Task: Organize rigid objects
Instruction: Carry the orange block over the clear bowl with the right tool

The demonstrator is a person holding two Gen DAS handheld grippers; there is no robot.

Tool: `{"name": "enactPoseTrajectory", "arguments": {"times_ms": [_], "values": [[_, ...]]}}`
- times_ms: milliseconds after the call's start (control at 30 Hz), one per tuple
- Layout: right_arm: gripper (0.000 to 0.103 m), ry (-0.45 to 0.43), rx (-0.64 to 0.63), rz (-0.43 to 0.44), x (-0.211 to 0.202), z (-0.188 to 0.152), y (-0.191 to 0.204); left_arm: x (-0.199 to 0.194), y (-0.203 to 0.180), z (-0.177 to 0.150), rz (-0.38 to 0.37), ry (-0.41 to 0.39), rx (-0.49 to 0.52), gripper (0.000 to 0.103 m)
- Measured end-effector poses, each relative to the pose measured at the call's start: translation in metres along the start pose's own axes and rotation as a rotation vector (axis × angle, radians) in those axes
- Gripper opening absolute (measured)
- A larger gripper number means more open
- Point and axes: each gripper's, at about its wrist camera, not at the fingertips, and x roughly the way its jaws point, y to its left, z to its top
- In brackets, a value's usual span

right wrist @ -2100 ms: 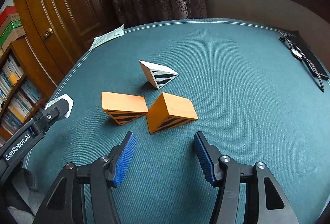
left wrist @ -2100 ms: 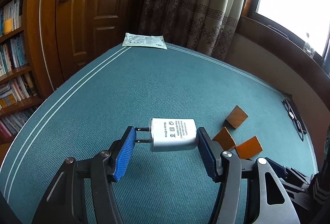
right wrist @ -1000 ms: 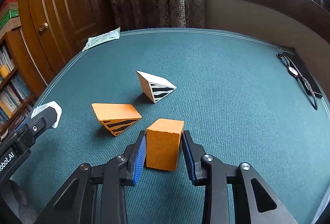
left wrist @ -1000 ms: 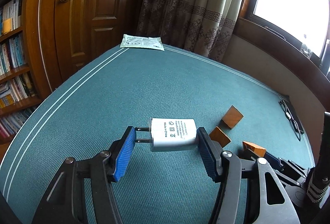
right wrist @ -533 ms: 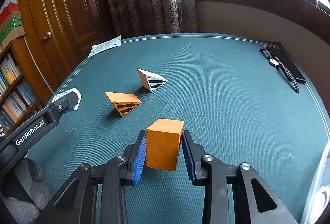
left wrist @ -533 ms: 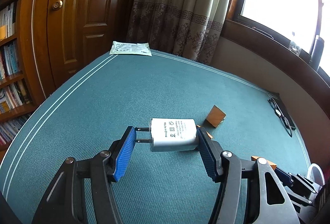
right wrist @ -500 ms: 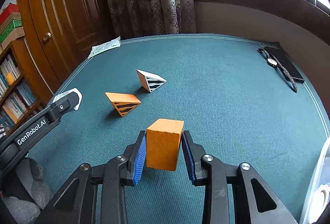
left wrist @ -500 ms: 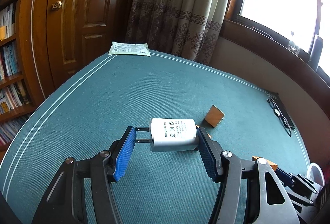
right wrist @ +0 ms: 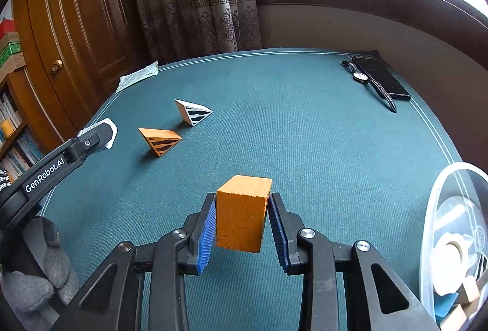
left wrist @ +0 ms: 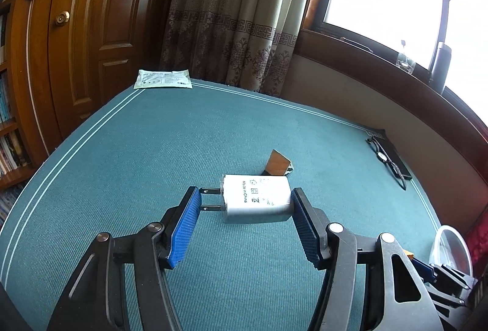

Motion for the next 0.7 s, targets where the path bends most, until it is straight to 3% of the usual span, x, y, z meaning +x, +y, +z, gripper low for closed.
{"name": "enactPoseTrajectory", "arguments": {"times_ms": [700], "values": [[0.036, -0.080, 0.114, -0.140, -0.066, -0.018, -0.063, -0.003, -0.023, -0.015, -0.038, 0.016, 0.068, 0.061]]}}
